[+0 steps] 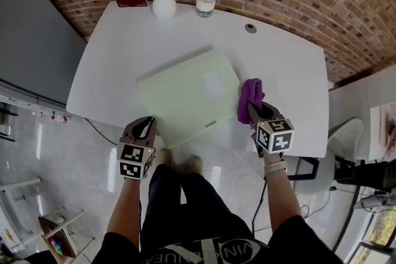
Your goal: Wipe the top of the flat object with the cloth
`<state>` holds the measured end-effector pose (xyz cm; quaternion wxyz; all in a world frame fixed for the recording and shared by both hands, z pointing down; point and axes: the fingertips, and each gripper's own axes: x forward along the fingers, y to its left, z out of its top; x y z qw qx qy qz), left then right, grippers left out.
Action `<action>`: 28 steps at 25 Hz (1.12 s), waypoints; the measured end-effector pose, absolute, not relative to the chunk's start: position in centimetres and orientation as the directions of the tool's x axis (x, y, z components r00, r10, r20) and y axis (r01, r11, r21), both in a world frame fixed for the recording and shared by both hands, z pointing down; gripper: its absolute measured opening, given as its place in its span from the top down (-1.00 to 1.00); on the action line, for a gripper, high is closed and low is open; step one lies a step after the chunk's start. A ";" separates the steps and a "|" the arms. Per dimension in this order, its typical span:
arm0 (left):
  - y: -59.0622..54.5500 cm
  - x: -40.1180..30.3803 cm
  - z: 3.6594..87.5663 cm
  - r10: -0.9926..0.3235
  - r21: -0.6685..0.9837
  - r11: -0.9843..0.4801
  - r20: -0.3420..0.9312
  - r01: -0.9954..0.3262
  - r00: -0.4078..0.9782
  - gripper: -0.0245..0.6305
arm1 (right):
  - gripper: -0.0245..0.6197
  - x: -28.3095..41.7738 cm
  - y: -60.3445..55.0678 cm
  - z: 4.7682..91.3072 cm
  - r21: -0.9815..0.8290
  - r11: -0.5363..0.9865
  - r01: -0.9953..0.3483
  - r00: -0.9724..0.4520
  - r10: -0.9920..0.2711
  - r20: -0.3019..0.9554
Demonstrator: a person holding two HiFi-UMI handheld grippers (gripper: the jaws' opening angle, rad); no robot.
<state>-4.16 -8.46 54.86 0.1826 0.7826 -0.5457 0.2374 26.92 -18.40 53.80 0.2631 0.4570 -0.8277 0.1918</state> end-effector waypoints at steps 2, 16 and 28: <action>-9.0 -4.0 54.8 -0.766 0.027 -0.343 0.571 -0.939 0.296 0.83 | 0.71 26.9 -19.1 53.6 -0.084 0.486 -0.870 -0.436 -0.676 0.594; -9.2 -3.6 55.0 -0.708 0.099 -0.417 0.587 -0.903 0.391 0.85 | 0.71 30.2 -16.6 56.0 -0.250 0.134 -0.959 -0.268 -0.718 0.642; -9.6 -3.1 55.2 -0.582 0.110 -0.599 0.621 -0.793 0.526 0.85 | 0.71 20.3 -11.7 57.4 -0.223 0.267 -0.937 -0.346 -0.632 0.693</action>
